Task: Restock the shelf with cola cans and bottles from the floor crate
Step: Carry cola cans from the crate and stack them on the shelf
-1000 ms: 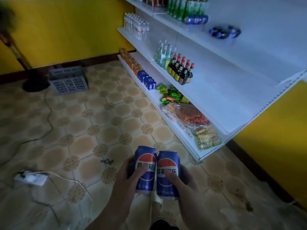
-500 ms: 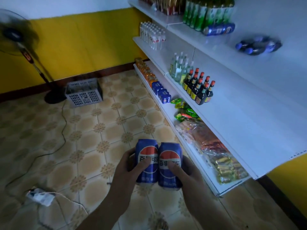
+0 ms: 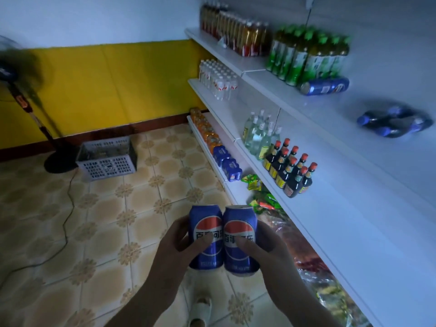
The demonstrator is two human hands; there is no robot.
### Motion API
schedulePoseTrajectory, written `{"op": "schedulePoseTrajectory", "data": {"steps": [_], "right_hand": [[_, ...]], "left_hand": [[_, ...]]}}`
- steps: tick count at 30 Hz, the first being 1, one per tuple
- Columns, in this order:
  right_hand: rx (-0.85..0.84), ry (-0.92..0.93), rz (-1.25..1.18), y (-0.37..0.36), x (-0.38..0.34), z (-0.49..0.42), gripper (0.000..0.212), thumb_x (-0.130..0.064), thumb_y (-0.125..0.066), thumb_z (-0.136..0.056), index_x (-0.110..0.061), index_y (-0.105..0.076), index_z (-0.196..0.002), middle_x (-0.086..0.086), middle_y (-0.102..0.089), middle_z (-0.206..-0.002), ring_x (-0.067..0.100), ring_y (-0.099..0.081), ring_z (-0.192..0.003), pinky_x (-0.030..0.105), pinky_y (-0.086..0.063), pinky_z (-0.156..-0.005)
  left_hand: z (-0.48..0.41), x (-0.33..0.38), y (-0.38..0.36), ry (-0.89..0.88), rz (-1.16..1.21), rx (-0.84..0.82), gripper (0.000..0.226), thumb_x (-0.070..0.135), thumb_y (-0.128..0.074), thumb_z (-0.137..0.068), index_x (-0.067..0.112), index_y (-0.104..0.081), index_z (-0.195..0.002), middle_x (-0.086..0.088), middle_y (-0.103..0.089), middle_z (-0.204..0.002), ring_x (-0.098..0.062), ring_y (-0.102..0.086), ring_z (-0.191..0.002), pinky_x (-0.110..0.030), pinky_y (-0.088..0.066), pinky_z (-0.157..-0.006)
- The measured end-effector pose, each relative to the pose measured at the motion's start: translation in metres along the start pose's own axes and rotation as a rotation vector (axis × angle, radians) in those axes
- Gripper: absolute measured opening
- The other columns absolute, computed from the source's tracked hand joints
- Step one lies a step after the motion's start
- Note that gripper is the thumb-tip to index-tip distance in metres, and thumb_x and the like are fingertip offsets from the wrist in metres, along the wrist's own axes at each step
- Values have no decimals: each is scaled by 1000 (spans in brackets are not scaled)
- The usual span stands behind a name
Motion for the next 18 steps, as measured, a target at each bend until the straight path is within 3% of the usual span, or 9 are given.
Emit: {"op": "schedulePoseTrajectory", "data": {"steps": [5,10,14,18], "right_hand": [[131,51,-37,17,-34,-83,53,-17,-84,-80,-12,-65,-129,11,-74,-121,34,-71,-111,47,-60,-88],[227,107,-42,40,-63,-137,54,-20,-79,-78,-13,-65,-130,12,-74,-120,33,-72,-109,41,-59,-83],[304,128,-19,67,-83,-172,55,-21,-79,-80,-16,-63,-132,10,-72,-124,34,-69,-114,52,-57,-93],[366,171,-4,101,-105,-205,54,-20,-80,-79,-17,-64,-131,10,-73,-123,34,-70,-113,63,-53,-98]], "left_hand": [[-110,41,-24,9,-37,-192,71,30,-93,-65,20,-63,-128,0,-74,-121,-22,-71,-111,-40,-59,-88],[-194,67,-53,4,-94,-333,79,35,-87,-58,20,-61,-130,0,-74,-121,-20,-71,-110,-32,-61,-84],[-246,79,-87,-1,-127,-428,63,18,-90,-72,17,-62,-129,-2,-74,-121,-22,-72,-109,-29,-60,-82],[-299,82,-129,-5,-148,-498,59,10,-85,-72,13,-62,-126,-4,-75,-117,-23,-72,-106,-25,-59,-76]]}}
Point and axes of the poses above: each hand's wrist, its own z-axis away from the middle knuckle, its own y-axis out of the back of the hand, x = y × z, the point moved 5 cm from there along -z, towards the middle knuckle
